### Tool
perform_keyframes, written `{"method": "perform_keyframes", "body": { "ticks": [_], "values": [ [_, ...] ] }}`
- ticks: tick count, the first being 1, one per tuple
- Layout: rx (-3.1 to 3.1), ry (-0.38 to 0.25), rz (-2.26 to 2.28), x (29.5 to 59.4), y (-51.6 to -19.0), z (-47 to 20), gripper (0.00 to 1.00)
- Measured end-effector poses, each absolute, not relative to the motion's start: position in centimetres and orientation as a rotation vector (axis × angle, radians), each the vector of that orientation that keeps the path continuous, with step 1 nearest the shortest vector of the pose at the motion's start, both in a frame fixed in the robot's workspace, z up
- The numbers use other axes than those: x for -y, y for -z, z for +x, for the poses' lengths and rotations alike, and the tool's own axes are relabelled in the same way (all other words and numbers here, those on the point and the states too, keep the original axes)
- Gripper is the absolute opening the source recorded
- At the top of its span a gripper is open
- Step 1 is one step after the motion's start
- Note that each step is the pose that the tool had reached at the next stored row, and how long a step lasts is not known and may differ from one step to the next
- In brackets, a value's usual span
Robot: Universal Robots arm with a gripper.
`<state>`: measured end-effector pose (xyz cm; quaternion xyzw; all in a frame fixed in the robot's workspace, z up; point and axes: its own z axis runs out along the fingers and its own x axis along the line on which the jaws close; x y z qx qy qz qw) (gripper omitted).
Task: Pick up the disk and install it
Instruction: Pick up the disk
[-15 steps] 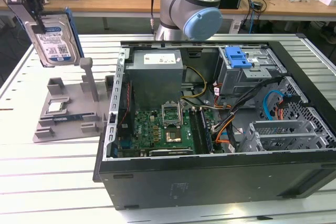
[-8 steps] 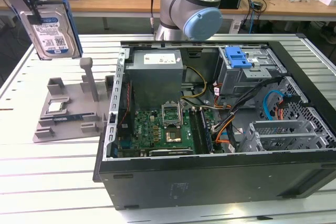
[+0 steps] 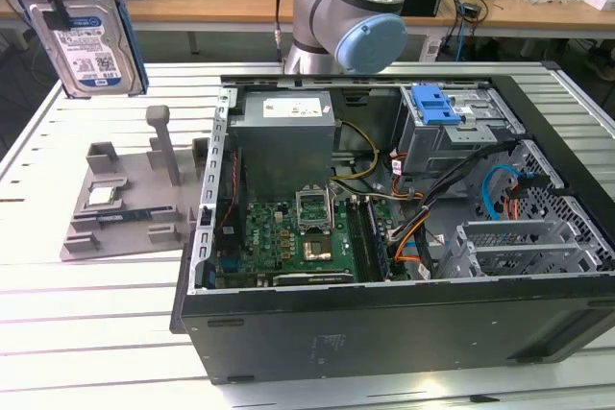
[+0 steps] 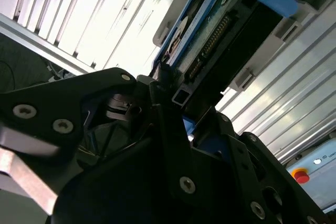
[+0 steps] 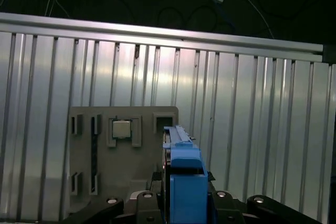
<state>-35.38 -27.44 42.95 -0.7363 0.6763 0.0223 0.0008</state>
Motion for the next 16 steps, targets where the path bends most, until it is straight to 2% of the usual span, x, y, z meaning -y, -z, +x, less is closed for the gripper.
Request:
{"method": "perform_keyframes", "body": {
  "ticks": [16],
  "values": [
    [-2.121,-0.075,-2.309,27.3,-47.7,-35.4,0.37]
  ]
}}
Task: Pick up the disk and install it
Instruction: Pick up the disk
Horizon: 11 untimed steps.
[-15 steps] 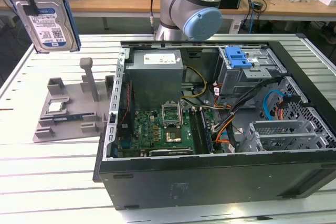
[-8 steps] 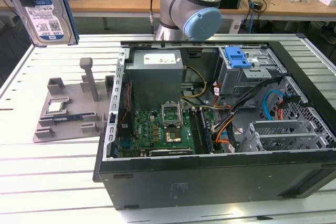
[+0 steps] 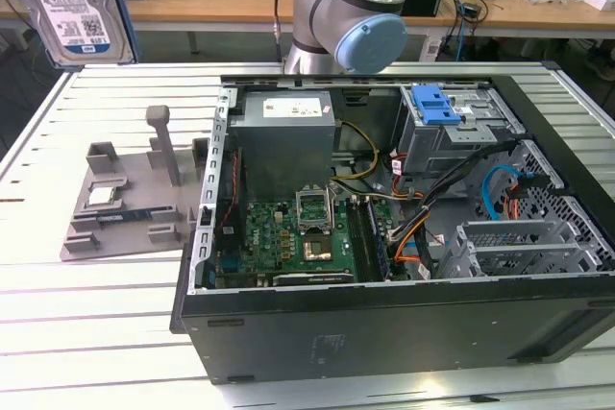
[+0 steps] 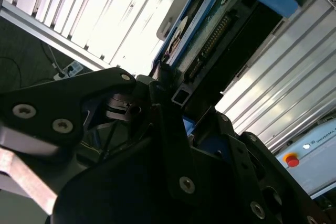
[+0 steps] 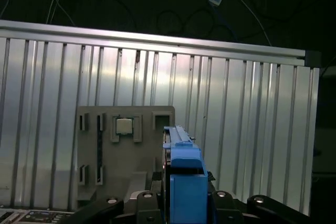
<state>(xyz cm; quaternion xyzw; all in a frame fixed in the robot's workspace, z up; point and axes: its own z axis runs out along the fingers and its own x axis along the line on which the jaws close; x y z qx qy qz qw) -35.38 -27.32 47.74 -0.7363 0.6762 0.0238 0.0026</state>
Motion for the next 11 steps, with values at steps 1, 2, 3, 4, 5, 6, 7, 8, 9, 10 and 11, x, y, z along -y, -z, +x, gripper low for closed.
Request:
{"method": "perform_keyframes", "body": {
  "ticks": [1,2,3,4,5,6,7,8,9,10,11],
  "values": [
    [-2.121,-0.075,-2.309,27.3,-48.0,-35.4,0.37],
    [-2.121,-0.075,-2.309,27.3,-48.3,-35.4,0.37],
    [-2.121,-0.076,-2.309,27.3,-48.8,-35.4,0.37],
    [-2.12,-0.076,-2.309,27.3,-49.2,-35.4,0.37],
    [-2.12,-0.077,-2.308,27.3,-49.5,-35.4,0.37],
    [-2.12,-0.077,-2.308,27.3,-49.8,-35.4,0.37],
    [-2.12,-0.077,-2.308,27.3,-50.1,-35.4,0.37],
    [-2.12,-0.077,-2.308,27.2,-50.4,-35.4,0.37],
    [-2.12,-0.078,-2.308,27.2,-50.6,-35.4,0.37],
    [-2.12,-0.078,-2.308,27.2,-50.9,-35.4,0.37],
    [-2.119,-0.078,-2.308,27.2,-51.2,-35.4,0.37]
  ]
}}
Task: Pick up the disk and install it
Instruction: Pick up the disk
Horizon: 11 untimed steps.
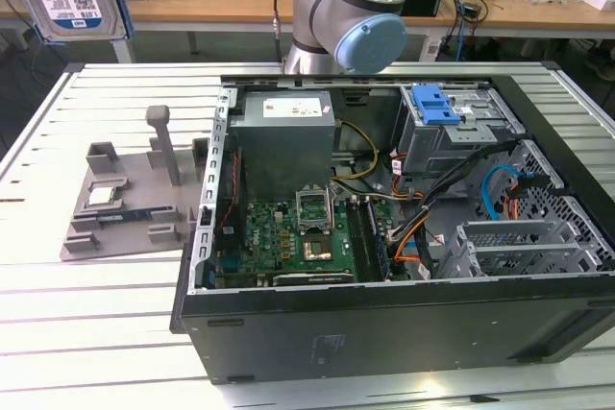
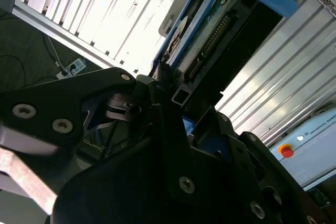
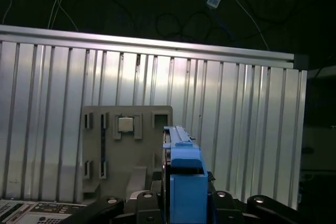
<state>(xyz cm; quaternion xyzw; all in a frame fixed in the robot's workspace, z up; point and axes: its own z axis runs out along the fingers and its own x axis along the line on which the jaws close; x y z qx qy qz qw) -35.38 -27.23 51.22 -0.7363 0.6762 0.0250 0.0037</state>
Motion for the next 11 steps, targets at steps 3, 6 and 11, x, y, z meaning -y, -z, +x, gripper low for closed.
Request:
{"method": "perform_keyframes", "body": {
  "ticks": [3,6,11],
  "values": [
    [-2.119,-0.079,-2.307,27.2,-52.0,-35.4,0.37],
    [-2.118,-0.081,-2.306,27.2,-52.9,-35.4,0.37],
    [-2.117,-0.083,-2.305,27.2,-54.2,-35.4,0.37]
  ]
}}
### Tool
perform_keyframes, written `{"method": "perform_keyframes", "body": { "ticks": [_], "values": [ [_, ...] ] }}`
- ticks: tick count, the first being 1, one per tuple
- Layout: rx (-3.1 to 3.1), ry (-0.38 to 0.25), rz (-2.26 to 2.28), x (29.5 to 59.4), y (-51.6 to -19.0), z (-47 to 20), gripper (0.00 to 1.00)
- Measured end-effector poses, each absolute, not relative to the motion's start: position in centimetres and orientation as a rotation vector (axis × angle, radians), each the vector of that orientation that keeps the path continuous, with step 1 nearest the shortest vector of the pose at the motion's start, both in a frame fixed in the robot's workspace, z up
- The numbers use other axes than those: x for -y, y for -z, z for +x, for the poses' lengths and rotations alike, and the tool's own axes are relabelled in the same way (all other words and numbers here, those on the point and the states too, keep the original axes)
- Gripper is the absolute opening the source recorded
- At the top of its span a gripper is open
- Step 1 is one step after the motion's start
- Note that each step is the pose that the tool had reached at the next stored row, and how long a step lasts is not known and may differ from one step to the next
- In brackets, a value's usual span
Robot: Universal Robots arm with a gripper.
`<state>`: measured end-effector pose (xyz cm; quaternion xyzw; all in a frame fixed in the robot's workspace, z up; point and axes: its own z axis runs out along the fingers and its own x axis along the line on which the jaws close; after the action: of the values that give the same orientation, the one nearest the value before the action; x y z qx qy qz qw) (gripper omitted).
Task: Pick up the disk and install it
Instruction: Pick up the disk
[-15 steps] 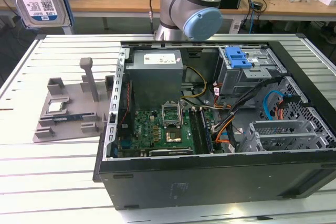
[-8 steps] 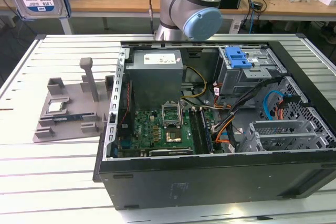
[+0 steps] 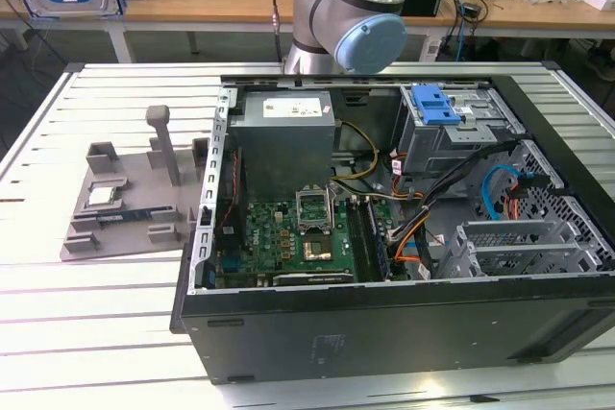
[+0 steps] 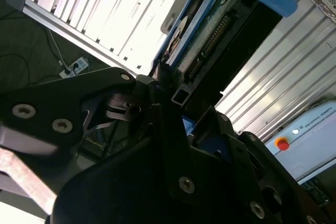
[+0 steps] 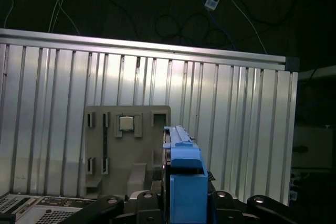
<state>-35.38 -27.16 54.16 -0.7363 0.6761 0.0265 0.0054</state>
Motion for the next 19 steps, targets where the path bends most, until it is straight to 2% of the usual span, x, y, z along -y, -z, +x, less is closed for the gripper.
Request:
{"method": "perform_keyframes", "body": {
  "ticks": [3,5,11,19],
  "values": [
    [-2.115,-0.087,-2.303,27.1,-55.4,-35.4,0.37],
    [-2.1,-0.115,-2.288,27.2,-55.5,-35.4,0.37],
    [-2.1,-0.115,-2.288,27.2,-55.5,-35.3,0.37],
    [-2.105,-0.11,-2.292,27.2,-55.4,-30.4,0.37]
  ]
}}
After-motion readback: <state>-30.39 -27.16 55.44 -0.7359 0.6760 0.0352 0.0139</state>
